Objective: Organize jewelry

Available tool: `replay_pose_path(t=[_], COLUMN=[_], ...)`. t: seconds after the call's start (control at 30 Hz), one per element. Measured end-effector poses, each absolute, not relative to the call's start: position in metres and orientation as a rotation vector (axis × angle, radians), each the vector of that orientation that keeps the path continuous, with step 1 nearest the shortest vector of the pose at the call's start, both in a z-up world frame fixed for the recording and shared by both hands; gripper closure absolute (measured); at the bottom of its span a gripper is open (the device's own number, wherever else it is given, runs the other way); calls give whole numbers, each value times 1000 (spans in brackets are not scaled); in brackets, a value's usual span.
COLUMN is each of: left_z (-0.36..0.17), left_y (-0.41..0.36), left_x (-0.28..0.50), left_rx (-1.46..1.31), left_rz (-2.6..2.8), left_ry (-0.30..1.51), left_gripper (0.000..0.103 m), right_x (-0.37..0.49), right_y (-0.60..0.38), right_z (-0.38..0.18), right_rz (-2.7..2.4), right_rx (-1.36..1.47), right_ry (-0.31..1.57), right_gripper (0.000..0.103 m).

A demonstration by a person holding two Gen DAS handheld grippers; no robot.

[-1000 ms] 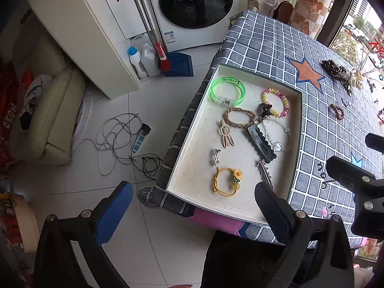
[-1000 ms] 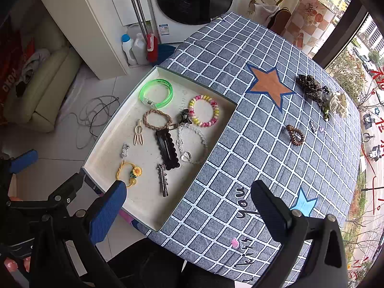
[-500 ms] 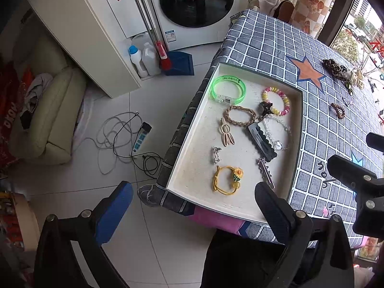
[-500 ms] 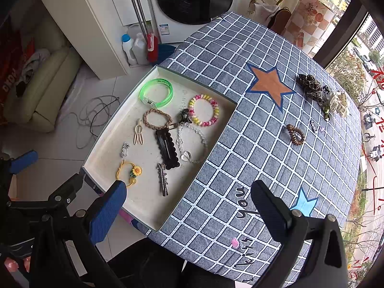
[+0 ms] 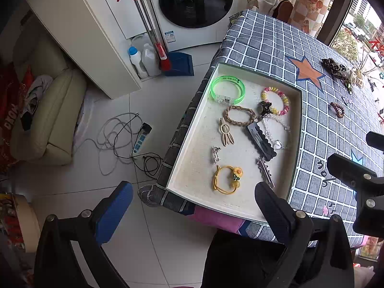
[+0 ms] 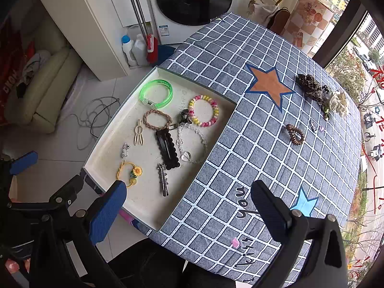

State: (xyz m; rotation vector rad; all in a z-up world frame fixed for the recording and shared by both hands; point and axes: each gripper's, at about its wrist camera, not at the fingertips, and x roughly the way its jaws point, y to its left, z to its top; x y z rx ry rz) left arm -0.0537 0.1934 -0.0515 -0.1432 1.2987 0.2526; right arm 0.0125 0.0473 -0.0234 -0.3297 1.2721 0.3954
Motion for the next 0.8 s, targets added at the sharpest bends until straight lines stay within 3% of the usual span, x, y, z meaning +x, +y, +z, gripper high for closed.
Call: replay_pose_path(t=[0.8], left_z=[-54], left_y=[194], left_x=[-56], left_rx=[-147], left_rz=[256], left_ry=[1308], left_gripper=[0], right_x=[11], right_y=[49], right_z=[-24], right_rz=[393], right_rx=[-325], right_ry=[1273], right_gripper=[0])
